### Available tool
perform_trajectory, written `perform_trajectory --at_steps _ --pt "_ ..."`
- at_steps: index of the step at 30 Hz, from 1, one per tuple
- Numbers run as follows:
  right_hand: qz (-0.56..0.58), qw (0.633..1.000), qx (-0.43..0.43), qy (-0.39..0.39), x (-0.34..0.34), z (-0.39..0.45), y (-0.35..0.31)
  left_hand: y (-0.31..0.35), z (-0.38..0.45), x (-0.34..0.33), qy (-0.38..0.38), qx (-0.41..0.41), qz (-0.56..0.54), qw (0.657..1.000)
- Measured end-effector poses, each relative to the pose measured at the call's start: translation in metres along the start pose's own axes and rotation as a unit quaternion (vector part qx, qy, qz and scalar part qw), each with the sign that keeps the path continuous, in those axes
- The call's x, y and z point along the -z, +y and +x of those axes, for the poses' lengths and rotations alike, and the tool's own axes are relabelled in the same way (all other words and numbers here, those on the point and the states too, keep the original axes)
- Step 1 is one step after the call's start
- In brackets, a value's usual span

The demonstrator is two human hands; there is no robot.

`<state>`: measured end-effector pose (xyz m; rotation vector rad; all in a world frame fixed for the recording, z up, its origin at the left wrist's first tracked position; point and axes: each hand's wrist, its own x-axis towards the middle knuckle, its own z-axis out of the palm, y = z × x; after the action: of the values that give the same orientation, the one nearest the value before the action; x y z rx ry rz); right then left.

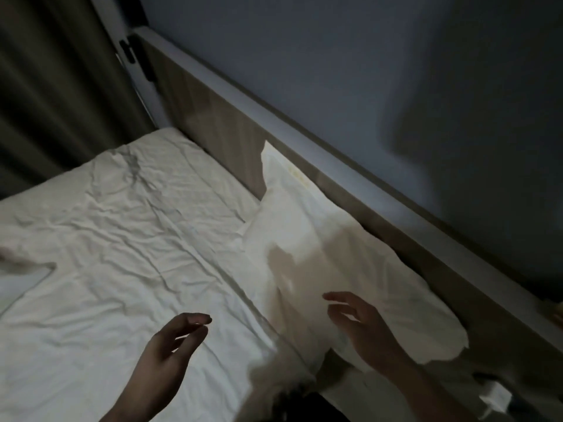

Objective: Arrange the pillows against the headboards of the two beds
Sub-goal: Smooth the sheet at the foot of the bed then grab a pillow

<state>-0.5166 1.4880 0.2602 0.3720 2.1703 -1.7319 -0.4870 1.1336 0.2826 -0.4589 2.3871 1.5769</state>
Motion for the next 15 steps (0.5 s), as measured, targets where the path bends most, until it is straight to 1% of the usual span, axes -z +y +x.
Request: perform_trajectory --at_steps 5,7,9,12,15 --pt "0.040 0.997 0.023 -0.054 -0.051 -0.073 0.013 -0.028 -0.085 0.018 0.023 0.010 -0.054 0.998" --pt "0.050 0.996 0.025 -0.063 -0.069 -0.104 0.027 -0.047 -0.118 0.025 0.025 0.017 -0.073 0.997" --pt "0.058 0.995 0.002 -0.076 -0.085 -0.132 0.043 -0.065 -0.151 0.032 0.025 0.026 -0.092 0.995" --pt "0.085 0.990 -0.065 -0.092 -0.105 -0.171 0.072 -0.090 -0.192 0.041 0.040 0.031 -0.112 0.992" --pt "0.076 0.990 -0.085 -0.081 -0.125 -0.214 0.074 -0.108 -0.226 0.047 0.045 0.028 -0.121 0.991"
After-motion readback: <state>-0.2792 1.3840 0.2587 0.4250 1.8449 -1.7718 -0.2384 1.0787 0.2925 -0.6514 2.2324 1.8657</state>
